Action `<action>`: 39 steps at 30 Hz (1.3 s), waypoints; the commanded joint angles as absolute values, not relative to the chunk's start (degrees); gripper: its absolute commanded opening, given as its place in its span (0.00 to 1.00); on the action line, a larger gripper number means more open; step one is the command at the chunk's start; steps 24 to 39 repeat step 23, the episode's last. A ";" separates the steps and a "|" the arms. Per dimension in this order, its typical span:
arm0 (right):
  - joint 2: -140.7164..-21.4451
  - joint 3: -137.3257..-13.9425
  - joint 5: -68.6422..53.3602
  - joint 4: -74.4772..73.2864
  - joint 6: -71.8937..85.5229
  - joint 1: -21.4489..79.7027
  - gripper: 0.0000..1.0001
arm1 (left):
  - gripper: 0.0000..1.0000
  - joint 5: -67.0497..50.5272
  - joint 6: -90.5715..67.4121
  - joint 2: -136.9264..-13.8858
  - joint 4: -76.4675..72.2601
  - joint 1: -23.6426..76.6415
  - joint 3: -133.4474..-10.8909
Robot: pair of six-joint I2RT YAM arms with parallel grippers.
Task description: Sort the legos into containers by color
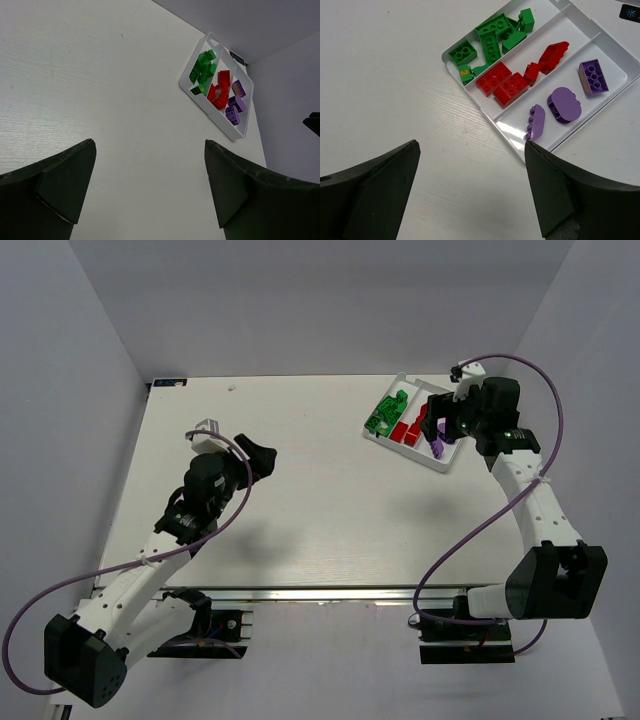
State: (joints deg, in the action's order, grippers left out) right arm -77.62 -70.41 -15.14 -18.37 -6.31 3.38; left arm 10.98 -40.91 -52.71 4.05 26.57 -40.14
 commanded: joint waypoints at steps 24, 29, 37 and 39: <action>-73.57 -66.63 -13.80 -16.88 -5.01 2.99 0.90 | 0.98 9.58 -39.90 -49.31 3.87 26.37 -40.69; -73.57 -66.63 -13.80 -16.88 -5.01 2.99 0.90 | 0.98 9.58 -39.90 -49.31 3.87 26.37 -40.69; -73.57 -66.63 -13.80 -16.88 -5.01 2.99 0.90 | 0.98 9.58 -39.90 -49.31 3.87 26.37 -40.69; -73.57 -66.63 -13.80 -16.88 -5.01 2.99 0.90 | 0.98 9.58 -39.90 -49.31 3.87 26.37 -40.69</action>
